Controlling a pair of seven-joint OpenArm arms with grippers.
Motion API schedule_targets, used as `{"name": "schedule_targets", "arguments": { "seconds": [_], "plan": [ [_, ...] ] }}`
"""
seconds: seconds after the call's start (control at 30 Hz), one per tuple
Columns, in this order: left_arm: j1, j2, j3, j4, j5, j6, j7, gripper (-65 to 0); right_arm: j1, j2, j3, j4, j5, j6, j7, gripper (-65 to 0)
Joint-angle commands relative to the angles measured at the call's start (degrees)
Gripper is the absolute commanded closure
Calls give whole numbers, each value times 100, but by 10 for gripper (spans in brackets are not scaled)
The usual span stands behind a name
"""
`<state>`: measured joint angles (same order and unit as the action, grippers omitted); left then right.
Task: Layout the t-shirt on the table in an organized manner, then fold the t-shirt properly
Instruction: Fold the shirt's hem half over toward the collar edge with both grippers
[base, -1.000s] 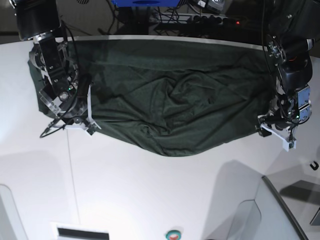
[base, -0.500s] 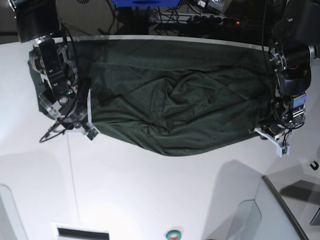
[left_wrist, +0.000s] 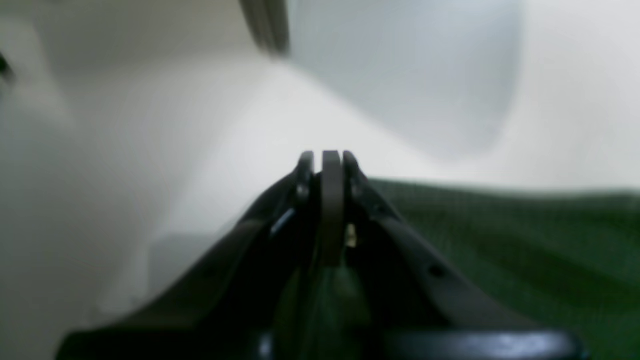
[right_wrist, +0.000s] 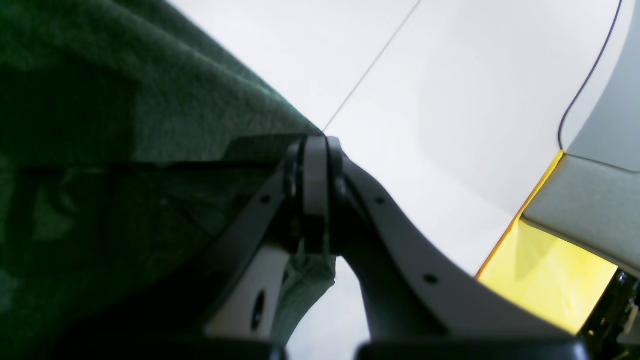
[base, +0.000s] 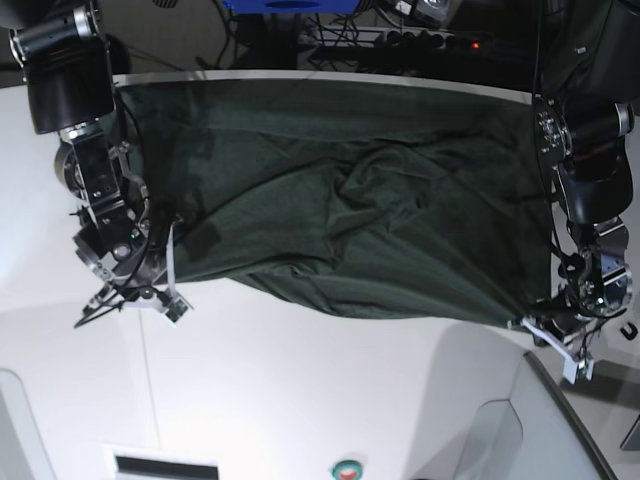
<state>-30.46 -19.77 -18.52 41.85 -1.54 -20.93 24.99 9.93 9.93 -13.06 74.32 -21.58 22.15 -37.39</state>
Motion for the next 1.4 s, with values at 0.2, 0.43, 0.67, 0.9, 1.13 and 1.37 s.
{"name": "schedule_targets", "arguments": {
  "seconds": [0.2, 0.43, 0.67, 0.9, 1.13, 1.37],
  "plan": [
    [-150, -58, -7, 699, -88, 14, 222, 0, 462, 22, 660, -668, -53, -31, 613, -8],
    [-18, -58, 2, 734, -88, 5, 222, 0, 514, 22, 1117, -1037, -53, 5, 1255, -8],
    [448, 47, -51, 1209, -96, 5, 213, 0, 479, 22, 1135, -1142, -53, 5, 1422, -8],
    [1248, 153, -77, 2334, -105, -13, 503, 0, 321, 31, 1135, -1098, -53, 5, 1466, -8],
    [2127, 364, -587, 3407, -105, -276, 503, 0, 92, 31, 1143, -738, -53, 5, 1466, -8],
    [2760, 381, -596, 3952, -281, -276, 503, 0, -127, -4, 1636, -334, -44, 5, 1466, -8]
  ]
}}
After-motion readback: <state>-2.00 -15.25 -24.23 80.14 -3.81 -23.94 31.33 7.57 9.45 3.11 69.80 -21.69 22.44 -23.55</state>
